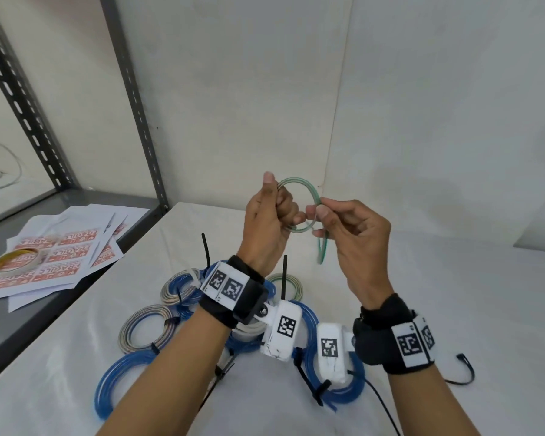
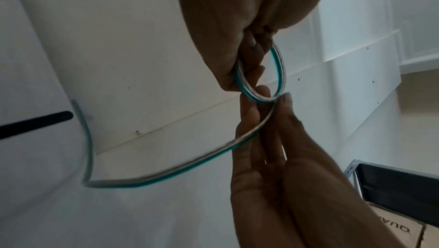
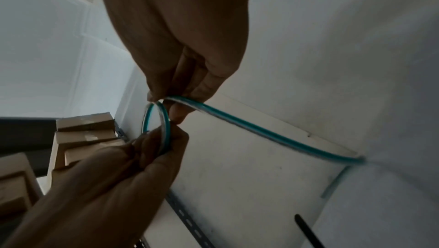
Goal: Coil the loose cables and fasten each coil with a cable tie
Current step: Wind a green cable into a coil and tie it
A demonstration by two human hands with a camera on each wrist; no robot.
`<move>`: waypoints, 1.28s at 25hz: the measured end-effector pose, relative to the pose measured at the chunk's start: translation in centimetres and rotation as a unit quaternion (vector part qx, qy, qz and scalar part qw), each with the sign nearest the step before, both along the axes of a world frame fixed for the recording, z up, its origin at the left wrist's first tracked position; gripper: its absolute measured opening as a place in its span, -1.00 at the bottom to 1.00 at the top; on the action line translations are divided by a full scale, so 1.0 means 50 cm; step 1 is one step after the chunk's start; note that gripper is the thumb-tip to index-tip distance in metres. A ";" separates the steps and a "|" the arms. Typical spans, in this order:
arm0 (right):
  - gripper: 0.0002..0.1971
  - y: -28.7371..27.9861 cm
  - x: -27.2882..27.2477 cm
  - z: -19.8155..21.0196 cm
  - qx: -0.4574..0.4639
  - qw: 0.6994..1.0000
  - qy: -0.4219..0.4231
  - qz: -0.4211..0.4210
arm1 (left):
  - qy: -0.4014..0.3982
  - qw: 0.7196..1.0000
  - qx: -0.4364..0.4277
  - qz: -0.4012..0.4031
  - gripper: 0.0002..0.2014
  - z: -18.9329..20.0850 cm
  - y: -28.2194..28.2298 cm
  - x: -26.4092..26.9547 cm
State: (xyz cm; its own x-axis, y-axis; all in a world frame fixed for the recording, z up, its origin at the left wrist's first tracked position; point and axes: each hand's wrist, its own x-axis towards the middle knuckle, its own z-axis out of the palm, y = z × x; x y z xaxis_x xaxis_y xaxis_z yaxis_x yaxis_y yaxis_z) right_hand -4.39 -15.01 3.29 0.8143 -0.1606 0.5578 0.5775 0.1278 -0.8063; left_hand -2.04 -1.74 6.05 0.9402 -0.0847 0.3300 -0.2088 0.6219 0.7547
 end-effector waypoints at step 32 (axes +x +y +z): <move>-0.83 -0.057 -0.001 0.021 -0.195 0.980 -0.022 -0.006 | -0.106 0.915 0.389 -0.015 -0.53 0.013 0.064 -0.010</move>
